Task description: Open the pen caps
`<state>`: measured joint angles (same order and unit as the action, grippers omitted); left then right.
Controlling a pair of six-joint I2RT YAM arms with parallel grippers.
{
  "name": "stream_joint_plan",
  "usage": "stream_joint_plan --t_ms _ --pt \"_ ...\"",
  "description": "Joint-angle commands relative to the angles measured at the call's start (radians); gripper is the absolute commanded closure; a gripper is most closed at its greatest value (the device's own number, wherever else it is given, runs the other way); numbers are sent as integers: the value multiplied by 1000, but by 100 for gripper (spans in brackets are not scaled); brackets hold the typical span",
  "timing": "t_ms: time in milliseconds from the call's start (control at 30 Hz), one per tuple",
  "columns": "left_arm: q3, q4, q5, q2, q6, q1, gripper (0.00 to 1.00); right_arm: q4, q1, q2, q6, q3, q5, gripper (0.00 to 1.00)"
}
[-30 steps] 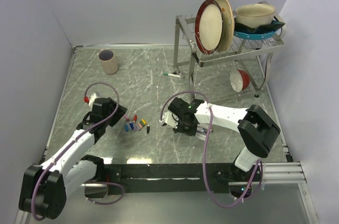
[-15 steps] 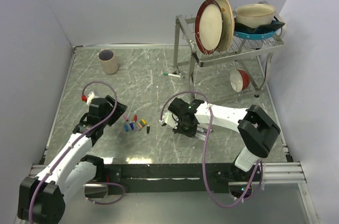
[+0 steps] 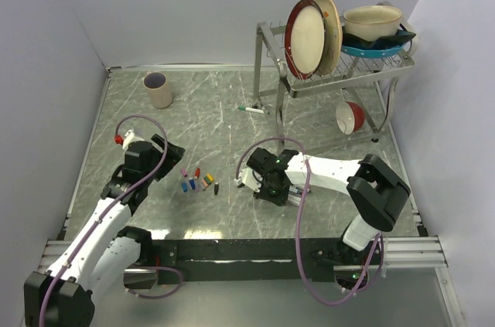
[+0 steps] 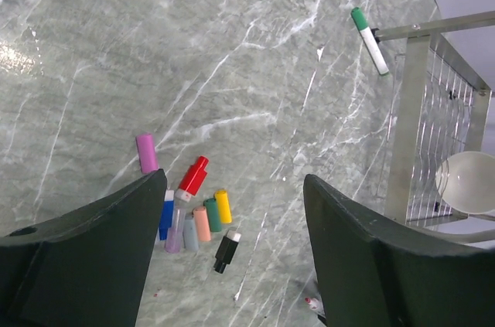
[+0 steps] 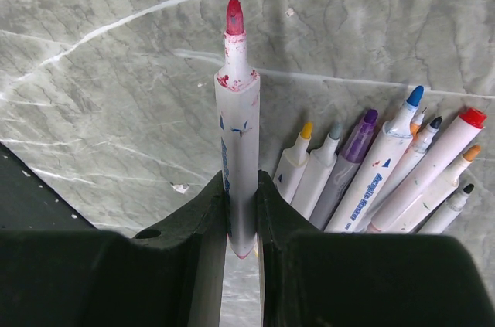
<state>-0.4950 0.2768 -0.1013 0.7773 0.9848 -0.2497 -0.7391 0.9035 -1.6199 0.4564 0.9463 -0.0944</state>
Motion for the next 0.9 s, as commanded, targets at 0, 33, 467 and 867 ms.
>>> stream_joint_plan --t_ms 0,33,467,867 --pt "-22 -8 18 -24 -23 4 23 24 9 2 -19 -6 19 78" --pt "-22 -8 20 -24 -23 4 23 24 8 -1 -21 -6 21 77" --pt "-13 -14 38 -42 -21 4 21 30 6 3 -24 -11 25 69" --pt "30 -145 155 -21 -61 4 20 15 3 112 13 6 4 60"
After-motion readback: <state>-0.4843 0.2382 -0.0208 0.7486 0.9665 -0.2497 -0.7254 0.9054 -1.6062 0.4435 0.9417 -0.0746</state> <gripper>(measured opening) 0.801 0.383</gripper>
